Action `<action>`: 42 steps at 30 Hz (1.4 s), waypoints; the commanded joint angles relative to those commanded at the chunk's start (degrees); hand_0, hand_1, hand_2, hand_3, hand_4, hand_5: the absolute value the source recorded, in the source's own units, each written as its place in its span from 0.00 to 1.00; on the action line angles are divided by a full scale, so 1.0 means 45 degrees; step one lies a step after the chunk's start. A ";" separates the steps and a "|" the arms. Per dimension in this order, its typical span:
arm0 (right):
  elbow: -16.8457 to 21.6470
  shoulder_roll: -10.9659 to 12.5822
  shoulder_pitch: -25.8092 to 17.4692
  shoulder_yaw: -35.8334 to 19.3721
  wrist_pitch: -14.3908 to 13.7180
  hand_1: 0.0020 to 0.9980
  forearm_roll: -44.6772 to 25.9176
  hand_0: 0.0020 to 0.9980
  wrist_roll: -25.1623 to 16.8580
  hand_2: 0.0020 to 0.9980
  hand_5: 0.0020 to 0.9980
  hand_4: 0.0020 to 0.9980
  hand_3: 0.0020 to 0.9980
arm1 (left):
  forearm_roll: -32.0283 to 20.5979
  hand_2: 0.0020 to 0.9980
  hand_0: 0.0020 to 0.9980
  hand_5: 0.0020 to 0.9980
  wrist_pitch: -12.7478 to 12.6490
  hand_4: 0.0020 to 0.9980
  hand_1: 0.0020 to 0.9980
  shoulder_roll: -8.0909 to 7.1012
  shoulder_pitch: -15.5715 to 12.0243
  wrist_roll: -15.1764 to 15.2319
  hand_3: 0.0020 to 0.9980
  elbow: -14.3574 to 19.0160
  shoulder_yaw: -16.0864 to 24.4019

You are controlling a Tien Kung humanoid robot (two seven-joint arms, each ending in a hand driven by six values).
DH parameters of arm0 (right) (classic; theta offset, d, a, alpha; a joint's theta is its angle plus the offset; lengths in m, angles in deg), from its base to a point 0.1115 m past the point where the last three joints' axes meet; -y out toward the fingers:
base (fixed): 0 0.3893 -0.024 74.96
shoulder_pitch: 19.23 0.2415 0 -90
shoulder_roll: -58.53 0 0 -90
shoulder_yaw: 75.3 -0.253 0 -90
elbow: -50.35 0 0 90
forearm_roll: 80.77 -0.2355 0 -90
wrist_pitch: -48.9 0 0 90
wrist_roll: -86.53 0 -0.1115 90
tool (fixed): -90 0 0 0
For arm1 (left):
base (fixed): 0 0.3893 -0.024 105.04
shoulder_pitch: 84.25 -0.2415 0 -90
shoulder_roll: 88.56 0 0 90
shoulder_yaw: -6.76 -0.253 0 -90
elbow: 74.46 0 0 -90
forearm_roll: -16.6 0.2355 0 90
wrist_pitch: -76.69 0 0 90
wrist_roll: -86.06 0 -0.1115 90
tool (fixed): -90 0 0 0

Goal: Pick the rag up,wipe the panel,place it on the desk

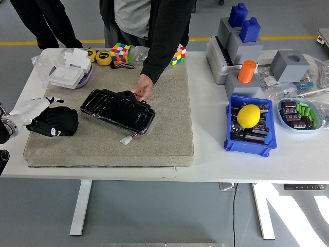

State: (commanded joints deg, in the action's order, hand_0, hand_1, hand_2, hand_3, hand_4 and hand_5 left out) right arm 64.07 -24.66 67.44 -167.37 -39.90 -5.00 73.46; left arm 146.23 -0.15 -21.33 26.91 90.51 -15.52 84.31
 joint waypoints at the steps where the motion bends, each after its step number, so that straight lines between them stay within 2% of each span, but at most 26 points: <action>1: 0.0003 0.0000 0.0001 0.0004 -0.0002 0.57 -0.0007 0.59 -0.0003 0.48 0.38 0.92 0.52 | 0.0081 0.92 1.00 0.02 -0.0051 0.91 0.95 0.0008 0.0021 0.0005 0.84 -0.0030 -0.0030; 4: 0.0024 -0.0001 -0.0001 0.0058 -0.0006 0.57 -0.0048 0.59 -0.0004 0.48 0.38 0.92 0.52 | 0.0081 0.92 1.00 0.02 -0.0161 0.91 0.95 0.0058 0.0114 -0.0006 0.84 -0.0186 -0.0182; 5: 0.0040 -0.0004 -0.0002 0.0092 -0.0007 0.57 -0.0082 0.59 -0.0007 0.48 0.38 0.92 0.52 | 0.0081 0.75 0.88 0.00 -0.0240 0.79 0.79 0.0080 0.0153 0.0035 0.64 -0.0271 -0.0260; 11: 0.0093 -0.0010 0.0014 0.0195 -0.0018 0.57 -0.0176 0.59 -0.0013 0.48 0.38 0.92 0.52 | 0.0016 0.75 0.88 0.00 -0.0709 0.79 0.79 0.0224 0.0292 0.0056 0.64 -0.0607 -0.0453; 12: 0.0099 -0.0011 0.0016 0.0207 -0.0021 0.57 -0.0191 0.59 -0.0017 0.48 0.37 0.92 0.52 | -0.0071 0.61 0.70 0.00 -0.0758 0.69 0.58 0.0245 0.0315 0.0068 0.60 -0.0665 -0.0473; 16: 0.0117 -0.0005 0.0006 0.0210 -0.0038 0.57 -0.0212 0.59 -0.0033 0.48 0.37 0.92 0.52 | -0.0643 0.61 0.70 0.00 -0.1100 0.69 0.58 0.0321 0.0359 0.0217 0.60 -0.0757 -0.0554; 17: 0.0113 -0.0002 0.0003 0.0211 -0.0039 0.57 -0.0202 0.59 -0.0026 0.48 0.38 0.92 0.52 | -0.0612 0.54 0.46 0.00 -0.1058 0.69 0.48 0.0343 0.0382 0.0094 0.58 -0.0766 -0.0583; 22: 0.0130 0.0003 0.0010 0.0241 -0.0045 0.57 -0.0231 0.59 -0.0037 0.48 0.38 0.92 0.52 | -0.0716 0.54 0.46 0.00 -0.0864 0.69 0.48 0.0383 0.0384 -0.0302 0.58 -0.0796 -0.0653; 23: 0.0133 0.0003 0.0008 0.0261 -0.0046 0.57 -0.0236 0.59 -0.0037 0.48 0.38 0.92 0.52 | -0.0745 0.50 0.33 0.00 -0.0831 0.70 0.41 0.0384 0.0368 -0.0401 0.56 -0.0777 -0.0659; 25: 0.0139 -0.0002 0.0000 0.0274 -0.0054 0.57 -0.0247 0.59 -0.0048 0.48 0.38 0.92 0.52 | -0.0760 0.50 0.33 0.00 -0.0845 0.70 0.41 0.0379 0.0326 -0.0573 0.56 -0.0719 -0.0651; 28: 0.0135 -0.0015 -0.0010 0.0239 -0.0090 0.57 -0.0230 0.59 -0.0088 0.48 0.38 0.92 0.52 | -0.1161 0.50 0.33 0.00 -0.1560 0.70 0.41 0.0370 0.0166 -0.0511 0.56 -0.0505 -0.0493; 29: 0.0132 -0.0016 -0.0014 0.0232 -0.0095 0.57 -0.0224 0.59 -0.0091 0.48 0.38 0.92 0.52 | -0.1252 0.42 0.25 0.00 -0.1737 0.71 0.29 0.0376 0.0124 -0.0516 0.55 -0.0445 -0.0428; 34: 0.0145 -0.0025 -0.0045 0.0222 -0.0123 0.57 -0.0222 0.59 -0.0124 0.48 0.38 0.92 0.52 | -0.2344 0.42 0.25 0.00 -0.3419 0.71 0.29 0.0662 -0.0281 -0.0303 0.55 0.0107 0.0321; 35: 0.0142 -0.0034 -0.0057 0.0220 -0.0125 0.57 -0.0207 0.59 -0.0124 0.48 0.38 0.92 0.52 | -0.2631 0.36 0.23 0.00 -0.3822 0.71 0.26 0.0775 -0.0358 -0.0277 0.55 0.0227 0.0385; 38: 0.0139 -0.0073 -0.0089 0.0237 -0.0129 0.57 -0.0192 0.59 -0.0128 0.48 0.38 0.92 0.52 | -0.3430 0.36 0.23 0.00 -0.5048 0.71 0.26 0.1293 -0.0475 -0.0293 0.55 0.0545 0.0295; 40: 0.0140 -0.0093 -0.0093 0.0244 -0.0128 0.57 -0.0195 0.59 -0.0129 0.48 0.38 0.92 0.52 | -0.3485 0.36 0.23 0.00 -0.5461 0.71 0.26 0.1530 -0.0455 -0.0343 0.55 0.0627 0.0157; 42: 0.0148 -0.0100 -0.0068 0.0310 -0.0127 0.56 -0.0238 0.59 -0.0132 0.48 0.38 0.92 0.52 | -0.3395 0.36 0.22 0.00 -0.5694 0.71 0.25 0.1931 -0.0330 -0.0540 0.55 0.0614 -0.0067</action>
State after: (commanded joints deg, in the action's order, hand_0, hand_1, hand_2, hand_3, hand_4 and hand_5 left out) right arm 64.73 -25.11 67.13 -165.98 -40.47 -6.06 72.87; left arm 130.96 -25.77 -12.64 25.42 88.08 -12.76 84.01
